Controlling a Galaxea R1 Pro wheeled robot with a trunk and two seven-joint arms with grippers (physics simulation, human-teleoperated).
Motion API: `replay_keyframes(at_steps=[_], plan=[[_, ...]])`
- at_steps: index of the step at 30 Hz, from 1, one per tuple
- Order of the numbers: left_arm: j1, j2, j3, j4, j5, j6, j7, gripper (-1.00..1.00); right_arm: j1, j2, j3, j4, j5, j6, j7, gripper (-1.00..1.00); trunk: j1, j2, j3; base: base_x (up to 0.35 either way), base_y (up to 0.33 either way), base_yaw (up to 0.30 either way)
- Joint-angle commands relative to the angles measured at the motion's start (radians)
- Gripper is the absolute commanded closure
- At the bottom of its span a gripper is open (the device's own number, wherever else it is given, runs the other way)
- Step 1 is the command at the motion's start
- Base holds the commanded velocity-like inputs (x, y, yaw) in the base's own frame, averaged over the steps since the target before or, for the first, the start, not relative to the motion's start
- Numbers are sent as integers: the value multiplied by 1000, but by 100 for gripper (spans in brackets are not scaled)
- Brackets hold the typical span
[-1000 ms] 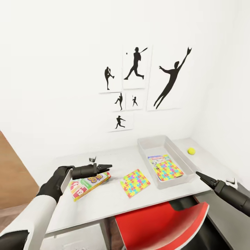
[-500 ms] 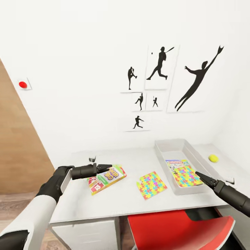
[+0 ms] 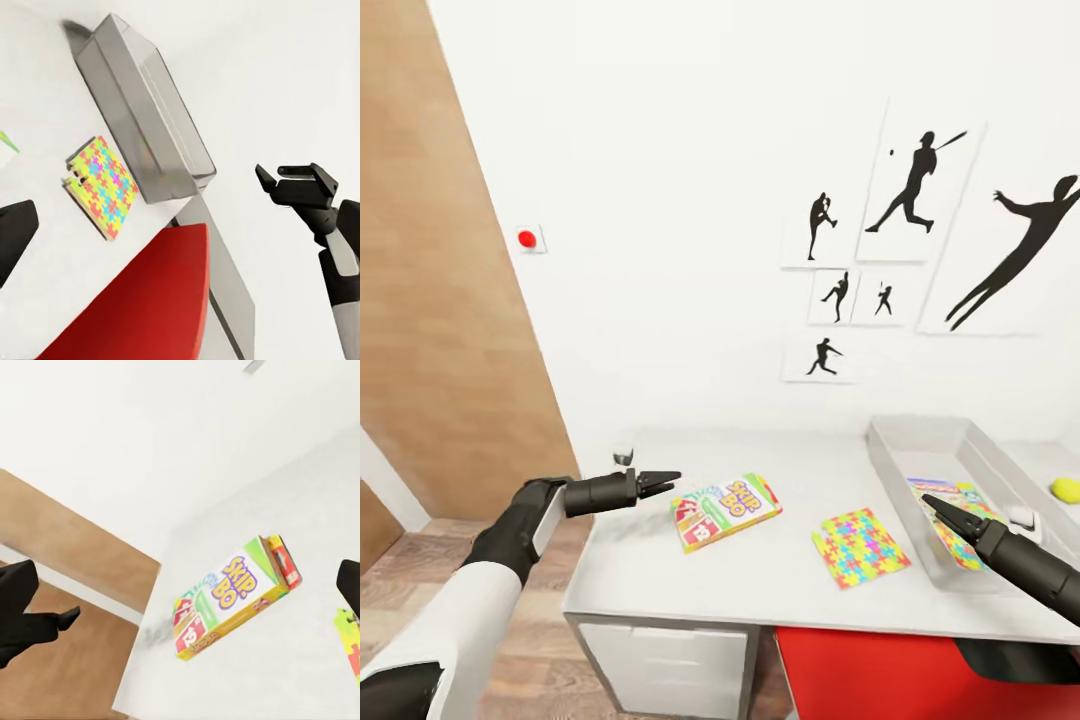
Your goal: Put all the toys in the child's room - the three board games (two on the bed and one on the table), the two jigsaw puzzles on the table, and the tennis ball on the table - inside the toy box on the table in the child's room.
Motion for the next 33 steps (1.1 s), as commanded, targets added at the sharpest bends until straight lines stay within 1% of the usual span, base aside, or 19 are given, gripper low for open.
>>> replay_keyframes(at_steps=[1,5,11,17,22,29,33], plan=[[-1,0,1,1,3,9,-2,-100,-1,0,-1,0,0,5,3,-100,1,-2,-2,0,67,292],[-1,0,3,1,3,9,-3,-100,-1,1,-1,1,0,5,3,-100,1,-2,-2,0,68,292],[0,0,4,1,2,9,-3,-100,-1,1,-2,1,0,5,4,-100,1,-2,-3,0,173,234],[0,0,7,1,2,9,-3,-100,-1,1,-2,1,0,5,4,-100,1,-2,-3,0,53,38],[0,0,10,1,2,9,-3,-100,-1,1,-3,1,0,5,4,-100,1,-2,-3,0,173,3],[0,1,11,1,2,9,-3,-100,-1,1,-3,1,0,5,4,-100,1,-2,-3,0,76,0],[0,1,11,1,1,9,-3,-100,-1,1,-3,1,0,5,4,-100,1,-2,-3,0,163,0]])
